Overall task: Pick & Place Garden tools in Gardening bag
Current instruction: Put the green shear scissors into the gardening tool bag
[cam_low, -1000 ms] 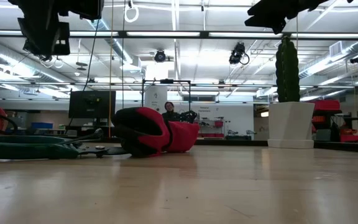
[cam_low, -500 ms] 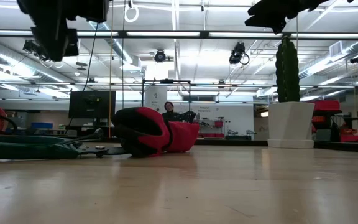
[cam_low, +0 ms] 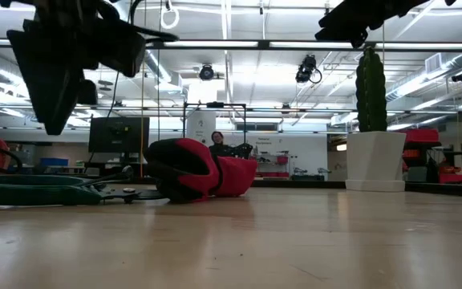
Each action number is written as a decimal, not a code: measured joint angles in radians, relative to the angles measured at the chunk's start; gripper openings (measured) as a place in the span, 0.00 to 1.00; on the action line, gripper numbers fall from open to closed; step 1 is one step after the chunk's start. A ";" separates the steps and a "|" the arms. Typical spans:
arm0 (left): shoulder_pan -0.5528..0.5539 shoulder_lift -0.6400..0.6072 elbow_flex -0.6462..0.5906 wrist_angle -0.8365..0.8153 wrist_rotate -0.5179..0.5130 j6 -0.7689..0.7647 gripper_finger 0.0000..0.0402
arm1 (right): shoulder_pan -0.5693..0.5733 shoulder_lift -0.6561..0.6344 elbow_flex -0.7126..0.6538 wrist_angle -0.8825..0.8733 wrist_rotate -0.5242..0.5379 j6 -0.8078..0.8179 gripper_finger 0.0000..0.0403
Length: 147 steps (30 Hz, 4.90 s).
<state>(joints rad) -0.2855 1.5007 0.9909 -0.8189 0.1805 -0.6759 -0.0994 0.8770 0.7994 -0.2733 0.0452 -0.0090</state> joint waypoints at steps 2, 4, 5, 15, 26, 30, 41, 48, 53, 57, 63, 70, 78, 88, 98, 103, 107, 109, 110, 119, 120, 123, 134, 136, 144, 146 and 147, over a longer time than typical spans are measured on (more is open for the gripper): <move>-0.001 0.017 0.000 0.004 0.001 -0.002 0.34 | 0.000 0.003 0.000 -0.013 0.000 0.000 0.49; 0.000 0.033 0.000 0.006 0.000 -0.008 0.34 | 0.000 0.009 0.000 -0.008 0.000 0.000 0.49; 0.000 0.041 0.000 0.005 0.000 -0.011 0.34 | 0.000 0.010 0.000 -0.013 0.000 0.000 0.49; 0.000 0.116 0.000 0.008 -0.048 -0.019 0.34 | 0.000 0.012 0.000 -0.014 0.000 -0.003 0.49; -0.016 0.202 0.000 0.011 -0.045 -0.019 0.34 | 0.000 0.012 0.000 -0.015 0.000 -0.030 0.49; -0.016 0.218 0.000 0.012 -0.045 -0.019 0.34 | 0.000 0.012 0.000 -0.015 0.000 -0.032 0.49; -0.016 0.216 0.000 0.012 -0.080 -0.019 0.34 | 0.000 0.012 0.000 -0.016 0.000 -0.032 0.49; -0.016 0.216 0.000 0.012 -0.091 -0.019 0.34 | 0.000 0.012 0.001 -0.022 0.000 -0.032 0.49; -0.024 0.233 -0.001 0.004 -0.091 -0.019 0.34 | 0.000 0.012 0.001 -0.021 0.000 -0.037 0.49; -0.027 0.255 -0.001 0.008 -0.086 -0.019 0.34 | 0.000 0.012 0.001 -0.022 0.000 -0.037 0.49; -0.026 0.264 0.001 0.006 -0.068 -0.019 0.33 | 0.000 0.012 0.002 -0.023 0.000 -0.037 0.49; -0.025 0.265 0.000 0.003 -0.058 -0.019 0.20 | 0.000 0.012 0.002 -0.022 0.000 -0.038 0.49; -0.025 0.265 0.000 0.007 -0.048 -0.019 0.17 | 0.000 0.012 0.002 -0.022 0.000 -0.040 0.49; -0.026 0.257 -0.002 0.008 0.028 -0.005 0.15 | 0.000 0.012 0.002 -0.020 0.000 -0.040 0.49; -0.027 0.185 0.038 -0.001 0.169 0.083 0.15 | 0.000 0.012 0.002 -0.018 0.000 -0.046 0.49; -0.006 0.157 0.114 -0.001 0.158 0.159 0.15 | 0.000 0.012 0.002 -0.010 0.000 -0.056 0.49; 0.036 0.140 0.179 -0.009 0.105 0.213 0.15 | 0.000 0.012 0.002 -0.003 0.000 -0.056 0.49; 0.065 0.136 0.212 -0.008 0.083 0.236 0.15 | 0.000 0.012 0.002 -0.002 0.000 -0.056 0.49; 0.083 0.135 0.225 -0.008 0.076 0.244 0.15 | 0.000 0.012 0.002 -0.001 0.000 -0.056 0.49; 0.253 0.135 0.330 -0.011 0.051 0.336 0.15 | 0.000 0.012 0.002 0.008 0.000 -0.102 0.49; 0.272 0.135 0.343 -0.009 0.053 0.343 0.15 | 0.000 0.012 0.002 0.009 0.000 -0.109 0.49; 0.334 0.135 0.372 0.007 0.057 0.346 0.15 | 0.000 0.012 0.002 0.019 0.014 -0.133 0.49; 0.531 0.135 0.410 0.208 0.173 0.167 0.15 | 0.000 0.012 0.002 0.089 0.198 -0.298 0.49; 0.563 0.135 0.410 0.253 0.210 0.115 0.15 | 0.000 0.012 0.002 0.103 0.223 -0.352 0.49; 0.651 0.135 0.411 0.385 0.320 -0.016 0.15 | 0.000 0.012 0.001 0.144 0.300 -0.554 0.49; 0.664 0.135 0.411 0.401 0.333 -0.046 0.15 | 0.000 0.012 0.001 0.151 0.315 -0.598 0.49; 0.671 0.135 0.411 0.407 0.342 -0.054 0.15 | 0.000 0.012 0.001 0.155 0.315 -0.620 0.49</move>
<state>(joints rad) 0.3852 1.6356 1.4017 -0.4121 0.5224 -0.7295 -0.0994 0.8886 0.8005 -0.1186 0.3598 -0.6292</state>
